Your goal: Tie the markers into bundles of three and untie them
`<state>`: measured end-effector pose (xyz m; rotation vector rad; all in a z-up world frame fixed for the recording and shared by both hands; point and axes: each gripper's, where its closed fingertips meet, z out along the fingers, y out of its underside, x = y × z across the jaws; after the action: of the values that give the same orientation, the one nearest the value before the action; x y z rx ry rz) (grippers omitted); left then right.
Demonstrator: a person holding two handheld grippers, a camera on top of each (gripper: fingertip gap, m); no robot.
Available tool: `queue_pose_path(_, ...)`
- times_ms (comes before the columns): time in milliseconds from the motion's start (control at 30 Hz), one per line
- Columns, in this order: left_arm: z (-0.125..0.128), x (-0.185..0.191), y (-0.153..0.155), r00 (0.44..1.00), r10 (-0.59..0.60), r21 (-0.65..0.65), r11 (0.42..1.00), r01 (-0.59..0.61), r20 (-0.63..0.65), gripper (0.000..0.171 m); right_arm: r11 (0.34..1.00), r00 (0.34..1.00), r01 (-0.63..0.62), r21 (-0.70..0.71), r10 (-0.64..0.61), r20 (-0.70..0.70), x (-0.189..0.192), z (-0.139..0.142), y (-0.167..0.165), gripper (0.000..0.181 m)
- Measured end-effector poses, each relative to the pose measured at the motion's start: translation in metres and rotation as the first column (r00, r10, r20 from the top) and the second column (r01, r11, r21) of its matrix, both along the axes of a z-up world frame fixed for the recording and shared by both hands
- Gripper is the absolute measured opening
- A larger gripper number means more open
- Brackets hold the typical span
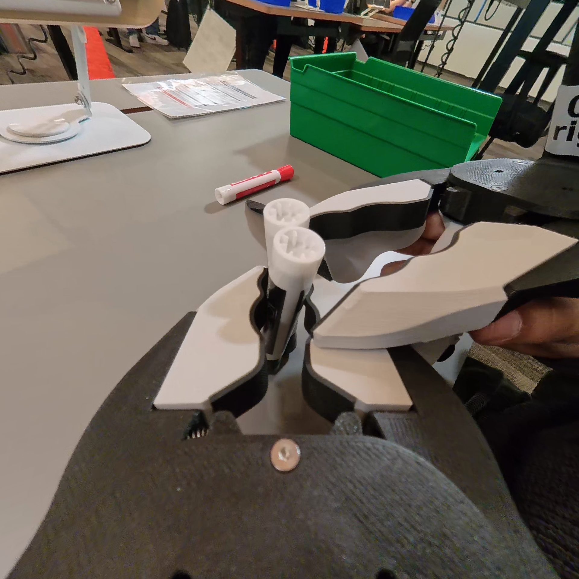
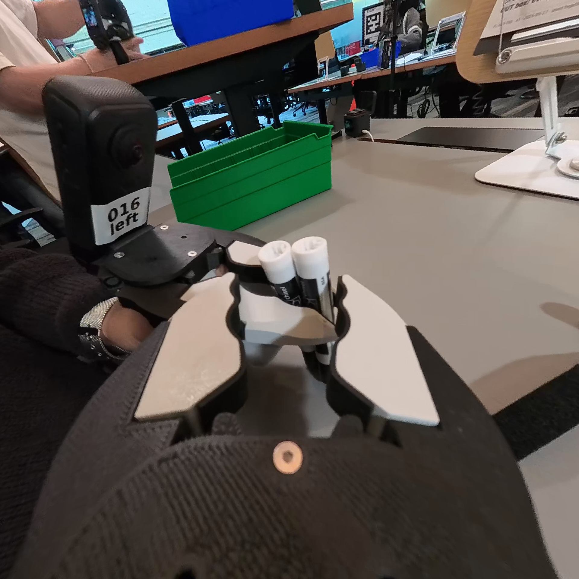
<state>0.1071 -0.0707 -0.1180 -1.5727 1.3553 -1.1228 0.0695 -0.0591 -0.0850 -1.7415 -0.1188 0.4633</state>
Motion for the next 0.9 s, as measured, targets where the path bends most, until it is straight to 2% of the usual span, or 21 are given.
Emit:
queue_pose_path(367, -0.001, 0.005, -0.001, 1.000, -0.021, -0.019, 1.000, 0.021, -0.002, 0.021, 0.999, 0.990, 0.029, 0.017, -0.026, -0.138, 0.010, 0.007, 0.002, 0.056)
queue_pose_path(500, -0.001, 0.006, -0.005, 0.999, -0.036, 0.010, 0.999, 0.036, -0.007, 0.021, 1.000, 0.992, 0.018, -0.002, -0.018, -0.121, 0.012, 0.005, 0.002, 0.045)
queue_pose_path(800, 0.001, 0.006, -0.007, 0.997, -0.071, 0.020, 0.997, 0.071, 0.003, 0.021, 0.999, 0.998, 0.039, -0.008, -0.039, -0.054, 0.018, 0.003, 0.002, 0.039)
queue_pose_path(900, 0.000, 0.006, -0.006, 0.997, -0.072, 0.033, 0.997, 0.072, -0.008, 0.021, 0.999, 0.996, 0.035, -0.015, -0.036, -0.085, 0.022, 0.002, 0.003, 0.037)
